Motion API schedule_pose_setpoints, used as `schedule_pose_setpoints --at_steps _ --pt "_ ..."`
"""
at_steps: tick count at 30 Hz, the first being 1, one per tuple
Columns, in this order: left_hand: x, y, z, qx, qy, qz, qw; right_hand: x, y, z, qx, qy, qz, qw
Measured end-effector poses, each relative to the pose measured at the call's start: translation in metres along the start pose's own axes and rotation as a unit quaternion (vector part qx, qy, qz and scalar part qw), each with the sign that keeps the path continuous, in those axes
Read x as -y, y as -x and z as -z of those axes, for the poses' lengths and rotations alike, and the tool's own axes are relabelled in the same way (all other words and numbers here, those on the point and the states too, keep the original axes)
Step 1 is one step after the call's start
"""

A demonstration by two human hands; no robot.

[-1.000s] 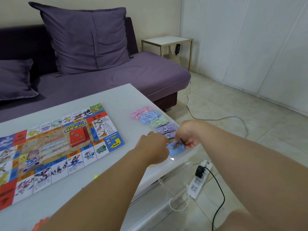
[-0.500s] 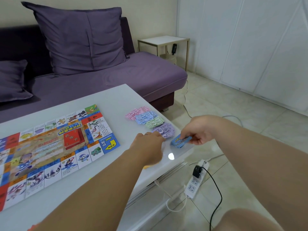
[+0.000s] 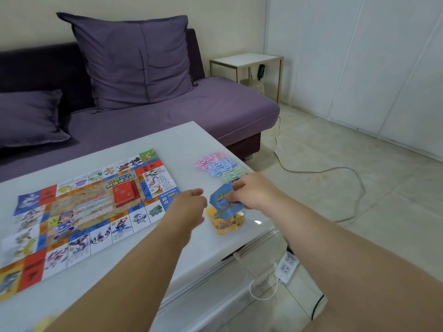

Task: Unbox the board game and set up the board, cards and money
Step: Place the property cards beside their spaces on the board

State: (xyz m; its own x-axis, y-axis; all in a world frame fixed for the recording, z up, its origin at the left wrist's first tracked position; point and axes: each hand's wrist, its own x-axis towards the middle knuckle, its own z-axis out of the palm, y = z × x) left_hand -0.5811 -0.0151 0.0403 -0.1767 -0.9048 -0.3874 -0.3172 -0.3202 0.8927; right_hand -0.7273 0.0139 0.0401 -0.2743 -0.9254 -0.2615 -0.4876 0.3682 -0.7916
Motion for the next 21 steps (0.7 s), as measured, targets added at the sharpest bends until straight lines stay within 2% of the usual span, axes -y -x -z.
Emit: schedule_pose_setpoints --at_steps 2,6,9,10,12,17,21 --pt "0.008 0.013 -0.002 0.016 0.046 0.048 0.998 -0.006 0.000 -0.018 -0.015 0.011 0.011 1.000" --pt "0.019 0.021 -0.008 0.016 0.068 0.073 0.995 -0.021 0.002 -0.038 -0.080 0.083 0.026 0.993" --pt "0.022 0.019 -0.007 0.002 0.145 0.096 0.985 -0.023 0.002 -0.043 -0.112 0.161 0.017 0.980" --pt "0.021 0.018 -0.007 -0.004 0.159 0.111 0.981 -0.024 0.002 -0.044 -0.112 0.171 0.010 0.979" --pt "0.024 0.022 -0.009 0.002 0.160 0.086 0.983 -0.025 0.002 -0.044 -0.108 0.188 0.002 0.976" --pt "0.028 0.022 -0.013 0.017 0.129 0.076 0.989 -0.015 0.003 -0.043 -0.050 0.124 -0.016 0.991" --pt "0.025 0.027 -0.016 0.013 0.128 0.076 0.989 -0.010 -0.002 -0.041 -0.011 0.117 -0.032 0.993"
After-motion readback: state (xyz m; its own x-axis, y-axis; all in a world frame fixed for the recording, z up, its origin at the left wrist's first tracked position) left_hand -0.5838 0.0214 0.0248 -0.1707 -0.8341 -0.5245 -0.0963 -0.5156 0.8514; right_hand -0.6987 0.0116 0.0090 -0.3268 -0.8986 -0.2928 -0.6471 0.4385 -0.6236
